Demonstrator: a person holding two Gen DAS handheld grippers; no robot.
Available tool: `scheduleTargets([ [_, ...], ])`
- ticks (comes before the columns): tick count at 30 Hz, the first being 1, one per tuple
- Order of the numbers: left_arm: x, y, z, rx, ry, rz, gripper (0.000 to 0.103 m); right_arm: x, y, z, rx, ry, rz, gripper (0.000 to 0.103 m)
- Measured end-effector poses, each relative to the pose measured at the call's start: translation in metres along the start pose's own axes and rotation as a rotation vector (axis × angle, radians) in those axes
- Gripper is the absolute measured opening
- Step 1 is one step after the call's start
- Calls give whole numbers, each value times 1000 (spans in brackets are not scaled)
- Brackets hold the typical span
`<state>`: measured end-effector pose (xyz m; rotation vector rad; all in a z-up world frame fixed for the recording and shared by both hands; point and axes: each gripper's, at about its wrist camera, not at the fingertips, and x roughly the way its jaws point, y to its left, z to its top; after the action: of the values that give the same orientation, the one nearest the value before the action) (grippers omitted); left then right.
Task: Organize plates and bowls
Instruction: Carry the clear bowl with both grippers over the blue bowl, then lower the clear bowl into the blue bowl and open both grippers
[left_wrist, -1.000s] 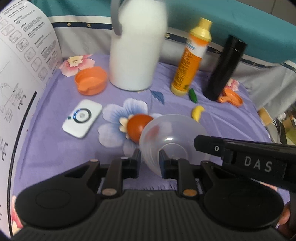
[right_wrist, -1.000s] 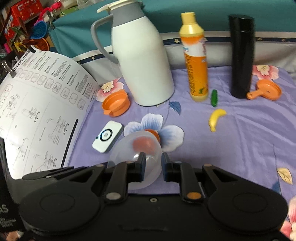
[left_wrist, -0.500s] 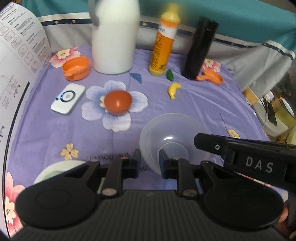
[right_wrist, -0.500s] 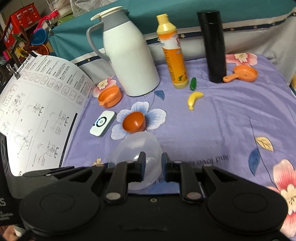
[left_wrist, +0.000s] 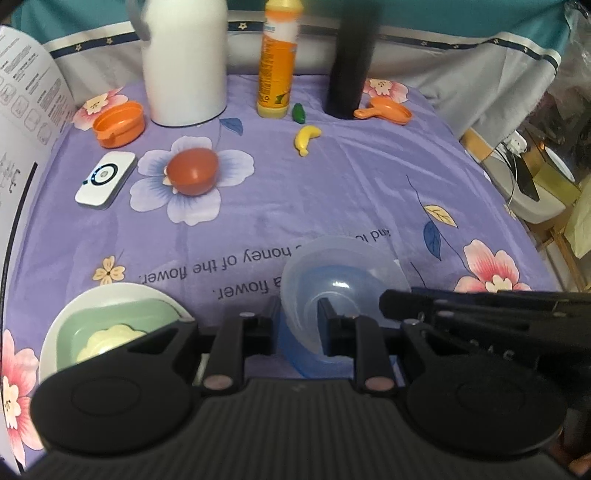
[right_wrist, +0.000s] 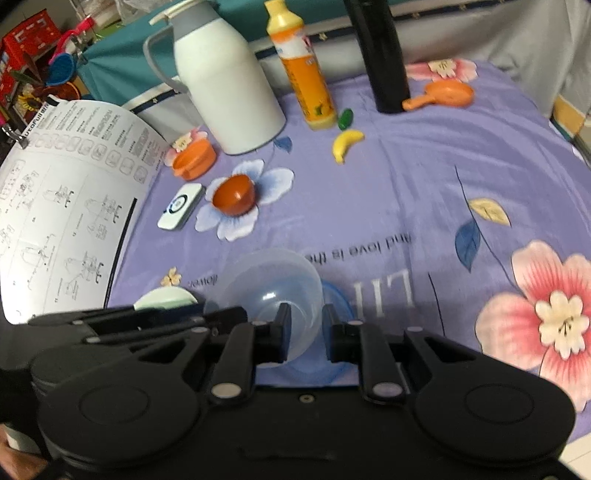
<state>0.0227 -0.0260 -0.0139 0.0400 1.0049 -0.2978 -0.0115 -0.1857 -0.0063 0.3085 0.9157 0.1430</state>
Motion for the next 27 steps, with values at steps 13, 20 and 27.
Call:
scheduleTargets([
  [13, 9, -10, -7, 36, 22, 18, 23, -1, -9, -9, 36, 9, 12, 19],
  [20, 9, -8, -8, 36, 5, 70, 55, 0, -12, -11, 41, 9, -21, 26],
  [27, -8, 21, -4, -54, -72, 104, 103, -12, -32, -5, 122, -41, -86, 103],
])
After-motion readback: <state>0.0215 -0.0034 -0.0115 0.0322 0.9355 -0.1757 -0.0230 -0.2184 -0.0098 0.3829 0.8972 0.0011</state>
